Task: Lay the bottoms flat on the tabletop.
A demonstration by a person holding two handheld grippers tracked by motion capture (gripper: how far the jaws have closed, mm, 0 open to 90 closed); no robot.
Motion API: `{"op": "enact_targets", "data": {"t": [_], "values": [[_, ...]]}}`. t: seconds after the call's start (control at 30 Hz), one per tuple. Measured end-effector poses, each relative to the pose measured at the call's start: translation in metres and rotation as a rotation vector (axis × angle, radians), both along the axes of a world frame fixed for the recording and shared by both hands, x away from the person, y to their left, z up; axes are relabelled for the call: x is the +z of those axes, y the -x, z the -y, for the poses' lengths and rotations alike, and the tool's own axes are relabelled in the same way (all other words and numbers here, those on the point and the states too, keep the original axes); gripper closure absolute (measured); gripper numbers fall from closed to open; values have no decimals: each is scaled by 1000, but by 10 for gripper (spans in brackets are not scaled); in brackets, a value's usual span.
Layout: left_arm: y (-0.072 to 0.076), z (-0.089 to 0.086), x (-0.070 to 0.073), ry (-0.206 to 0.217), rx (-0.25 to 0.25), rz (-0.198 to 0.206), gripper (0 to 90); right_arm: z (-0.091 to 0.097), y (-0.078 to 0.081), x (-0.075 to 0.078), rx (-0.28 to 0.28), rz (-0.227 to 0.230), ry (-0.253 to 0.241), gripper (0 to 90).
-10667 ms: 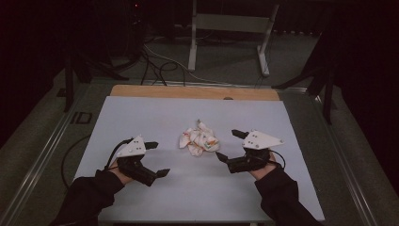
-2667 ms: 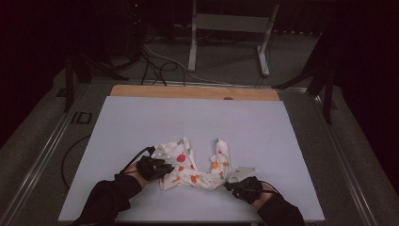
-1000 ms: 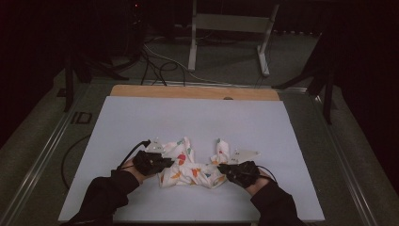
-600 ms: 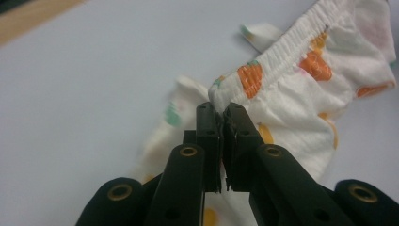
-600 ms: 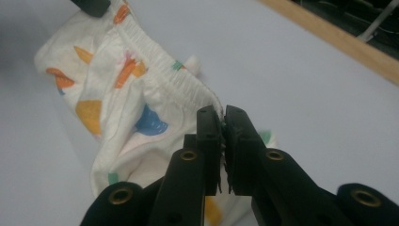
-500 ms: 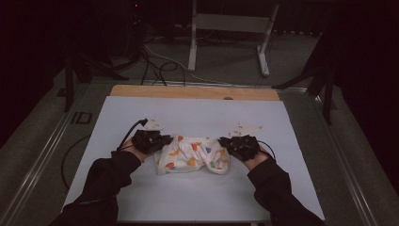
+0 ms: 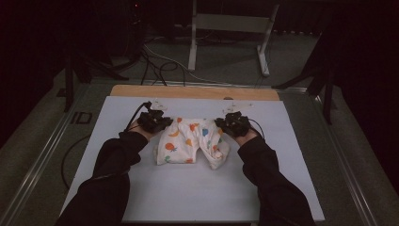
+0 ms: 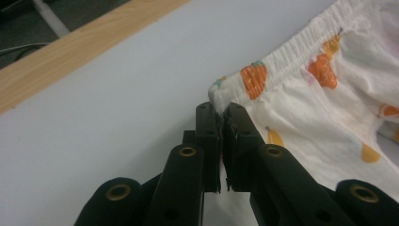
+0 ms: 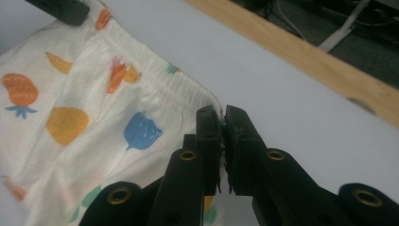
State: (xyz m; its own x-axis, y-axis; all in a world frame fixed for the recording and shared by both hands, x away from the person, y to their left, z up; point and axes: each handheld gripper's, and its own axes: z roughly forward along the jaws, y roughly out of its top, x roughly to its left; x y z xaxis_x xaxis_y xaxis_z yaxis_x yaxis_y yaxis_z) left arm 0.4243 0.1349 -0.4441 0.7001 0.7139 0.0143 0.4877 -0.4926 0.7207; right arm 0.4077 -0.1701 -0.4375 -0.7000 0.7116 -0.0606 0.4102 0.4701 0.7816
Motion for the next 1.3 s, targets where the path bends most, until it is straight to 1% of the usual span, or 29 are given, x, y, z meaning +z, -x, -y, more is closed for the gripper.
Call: {"op": "enact_targets", "data": {"t": [0.03,0.1,0.17,0.23,0.3,0.4,0.47,0.5,0.53,0.57,0.6,0.67,0.73,0.77,0.8,0.83,0.87,0.9,0.93,0.97,1.0,1.03,1.07,1.1,1.17,1.2,1.23,1.27,1.3], "values": [[-5,1,-1,1,10,0,858,-1,-5,0,-10,4,3,849],[-13,2,-3,-13,28,9,858,-3,-15,-2,-19,8,7,850],[-22,4,-5,-37,37,10,858,-6,-23,-4,-34,7,10,850],[-30,5,-9,-33,56,11,858,-9,-31,-6,-44,4,35,850],[-36,7,-12,-39,73,8,853,-12,-37,-8,-57,8,57,849],[-41,10,-16,-36,103,14,853,-14,-46,-13,-74,-2,59,849],[-43,12,-17,-46,111,23,852,-14,-51,-16,-85,-12,55,849],[-44,13,-17,-41,114,31,852,-13,-54,-18,-86,-12,59,849],[-44,13,-16,-46,120,41,852,-14,-55,-19,-96,-14,64,849],[-45,14,-14,-31,129,49,852,-14,-56,-20,-100,-8,70,849],[-46,15,-13,-32,127,52,847,-13,-59,-19,-107,4,82,848],[-47,17,-11,-33,132,61,839,-13,-60,-18,-115,5,75,846],[-49,18,-10,-44,145,61,775,-12,-63,-17,-127,4,71,839],[-50,17,-10,-31,149,50,703,-12,-64,-17,-131,8,76,820],[-51,17,-10,-26,154,28,591,-12,-65,-18,-137,0,73,752],[-52,16,-11,-38,171,-1,475,-11,-66,-18,-140,-5,58,652],[-52,15,-11,-43,168,-21,386,-11,-66,-18,-151,-9,49,596],[-51,15,-12,-51,168,-21,323,-10,-66,-18,-160,-10,44,536],[-50,14,-12,-52,176,-21,279,-9,-66,-17,-155,-17,25,460],[-50,12,-11,-37,164,-40,237,-8,-65,-17,-155,-21,14,422],[-49,10,-11,-18,152,-50,160,-8,-64,-16,-158,-21,5,384],[-47,10,-10,-12,158,-49,134,-7,-62,-16,-150,-30,-15,339],[-46,9,-9,0,151,-52,130,-6,-62,-16,-144,-49,-27,289],[-44,9,-9,13,145,-55,100,-6,-61,-16,-133,-59,-40,230],[-39,10,-10,12,129,-52,72,-5,-57,-16,-101,-71,-50,159],[-37,10,-9,14,119,-48,60,-5,-54,-16,-91,-78,-63,137],[-35,10,-9,31,113,-48,52,-4,-53,-16,-85,-77,-76,139],[-32,9,-9,57,109,-52,42,-4,-51,-16,-74,-85,-85,131],[-30,9,-9,69,97,-56,34,-4,-48,-15,-66,-85,-77,120]]}}
